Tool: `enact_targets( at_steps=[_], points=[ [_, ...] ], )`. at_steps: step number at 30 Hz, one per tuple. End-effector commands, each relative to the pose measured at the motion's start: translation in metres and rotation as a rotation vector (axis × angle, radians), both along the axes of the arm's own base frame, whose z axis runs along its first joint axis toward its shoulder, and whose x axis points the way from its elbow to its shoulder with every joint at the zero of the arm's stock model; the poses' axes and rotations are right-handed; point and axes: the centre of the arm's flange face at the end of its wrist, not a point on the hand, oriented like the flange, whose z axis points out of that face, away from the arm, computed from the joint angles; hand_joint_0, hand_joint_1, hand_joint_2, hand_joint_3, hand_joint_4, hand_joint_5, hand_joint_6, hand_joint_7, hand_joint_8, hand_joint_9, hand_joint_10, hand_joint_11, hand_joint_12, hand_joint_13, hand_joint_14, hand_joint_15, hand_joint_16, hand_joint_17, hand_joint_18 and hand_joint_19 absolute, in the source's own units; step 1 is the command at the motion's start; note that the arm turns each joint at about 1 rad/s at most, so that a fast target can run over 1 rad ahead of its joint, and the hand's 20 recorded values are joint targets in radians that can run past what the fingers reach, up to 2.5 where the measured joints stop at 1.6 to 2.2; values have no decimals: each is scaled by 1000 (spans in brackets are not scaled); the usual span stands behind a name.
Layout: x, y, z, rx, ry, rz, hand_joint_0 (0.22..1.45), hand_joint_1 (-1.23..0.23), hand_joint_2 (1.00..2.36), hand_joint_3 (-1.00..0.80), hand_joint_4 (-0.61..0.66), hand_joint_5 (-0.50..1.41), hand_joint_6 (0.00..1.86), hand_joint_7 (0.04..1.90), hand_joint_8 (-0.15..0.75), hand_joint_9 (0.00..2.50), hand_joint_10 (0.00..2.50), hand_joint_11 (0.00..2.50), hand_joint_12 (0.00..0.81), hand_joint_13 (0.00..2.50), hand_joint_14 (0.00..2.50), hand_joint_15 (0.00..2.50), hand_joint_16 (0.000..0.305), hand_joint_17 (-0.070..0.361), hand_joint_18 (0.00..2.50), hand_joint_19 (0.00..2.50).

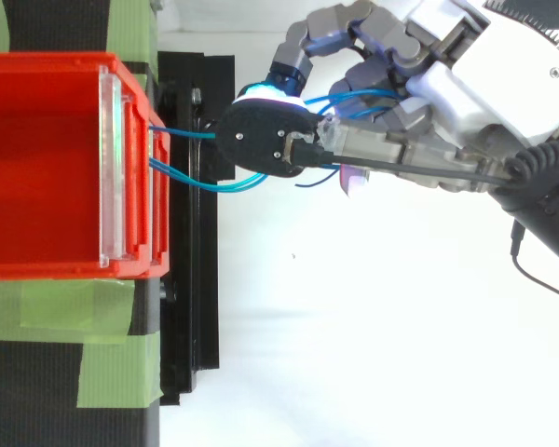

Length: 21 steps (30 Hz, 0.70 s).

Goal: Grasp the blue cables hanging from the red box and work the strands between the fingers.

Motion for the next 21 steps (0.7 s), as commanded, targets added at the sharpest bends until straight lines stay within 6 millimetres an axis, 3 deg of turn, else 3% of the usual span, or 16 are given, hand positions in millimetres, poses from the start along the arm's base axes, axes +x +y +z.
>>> enact_targets(
  at_steps=[1, 21],
  points=[
    [0, 0, 0, 0, 0, 2, 1110, -618, 1004, 451, 279, -3, 1439, 1000, 507, 1641, 2500, 2500, 726, 1976, 2500, 1785, 259, 194, 2500, 608],
    [-6, 0, -4, -22, 64, 3, 1114, -616, 1020, 459, 282, -5, 1463, 995, 507, 1641, 2500, 2500, 726, 1976, 2500, 1785, 259, 194, 2500, 608]
  ],
)
